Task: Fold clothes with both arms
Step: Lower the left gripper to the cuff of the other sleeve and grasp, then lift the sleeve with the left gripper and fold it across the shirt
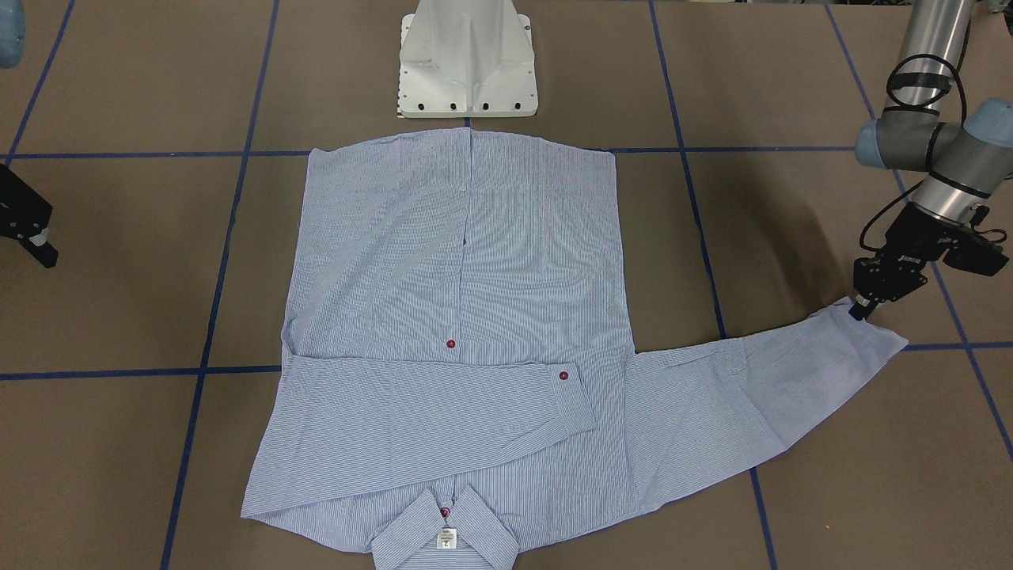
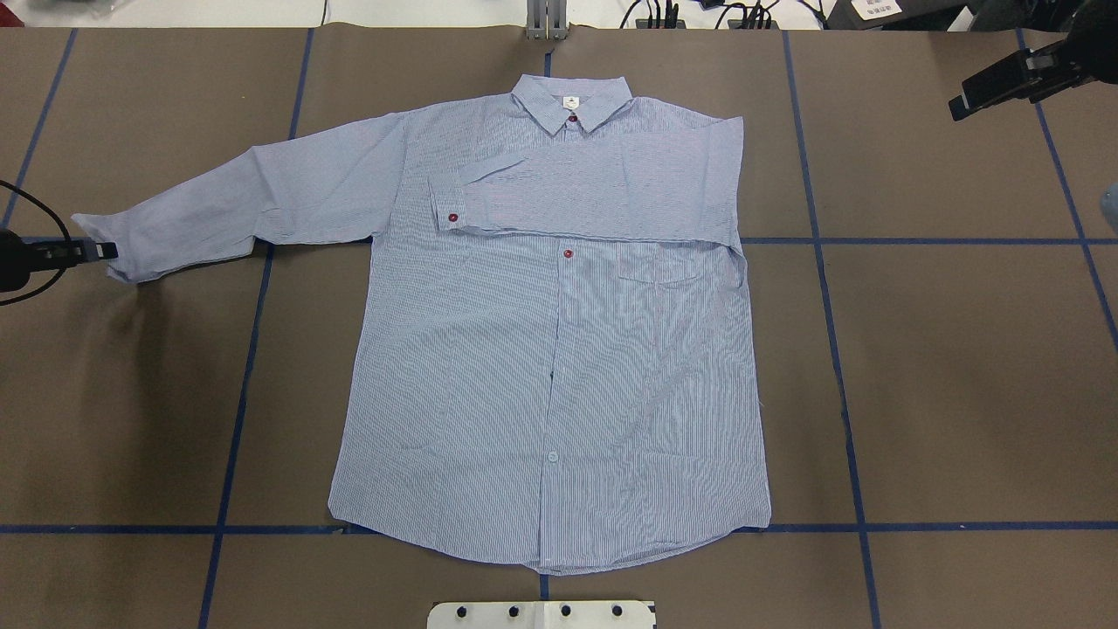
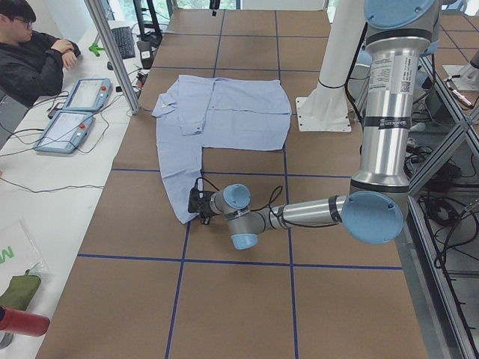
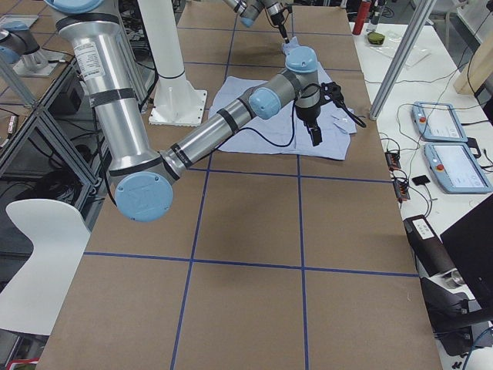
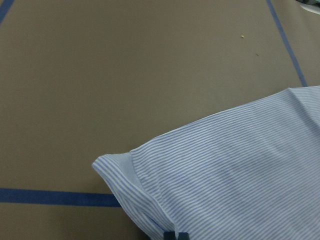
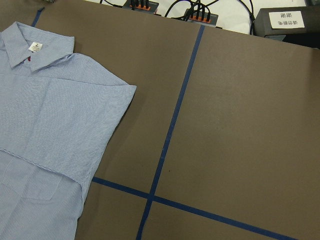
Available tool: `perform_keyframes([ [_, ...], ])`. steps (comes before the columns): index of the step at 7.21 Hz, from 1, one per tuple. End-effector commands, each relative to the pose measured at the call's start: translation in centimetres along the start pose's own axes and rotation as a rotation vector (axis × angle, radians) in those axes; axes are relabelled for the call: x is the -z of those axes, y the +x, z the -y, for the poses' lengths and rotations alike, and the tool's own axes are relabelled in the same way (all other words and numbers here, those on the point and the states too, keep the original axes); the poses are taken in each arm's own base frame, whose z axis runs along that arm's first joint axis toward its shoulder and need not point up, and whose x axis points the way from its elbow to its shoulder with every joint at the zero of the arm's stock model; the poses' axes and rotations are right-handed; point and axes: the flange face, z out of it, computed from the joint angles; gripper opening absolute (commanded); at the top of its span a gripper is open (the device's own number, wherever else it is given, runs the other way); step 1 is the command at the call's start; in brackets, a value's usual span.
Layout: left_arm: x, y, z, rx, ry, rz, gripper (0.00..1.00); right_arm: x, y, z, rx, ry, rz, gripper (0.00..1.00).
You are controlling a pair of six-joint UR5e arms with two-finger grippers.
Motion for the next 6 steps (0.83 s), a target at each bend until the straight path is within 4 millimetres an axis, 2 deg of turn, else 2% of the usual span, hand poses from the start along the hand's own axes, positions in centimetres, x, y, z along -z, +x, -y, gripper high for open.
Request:
perform_keyframes([
  [1,-0.5,9.0,4.2,0.018,-0.042,0.027,0.0,-0.1,0.0,0.0,0.001,-0.001,-0.001,1.0],
  [3,-1.8,21.5,9.8,-0.002,-0.031,-0.005,0.0,-0.1,0.1,0.0,-0.001,-0.001,-0.002,1.0],
  [4,-3.8,27.9,9.5,-0.029,-0.069,-0.039,0.0,-0.2,0.1,0.0,-0.001,-0.003,-0.002,1.0],
  [5,-4.8,34.2,10.8,-0.044,-0.077,-0.053,0.0,-0.2,0.1,0.0,-0.001,-0.003,-0.002,1.0],
  [6,-4.7,38.2,11.7,-0.053,-0.057,-0.065,0.0,-0.2,0.1,0.0,-0.001,-0.003,-0.002,1.0],
])
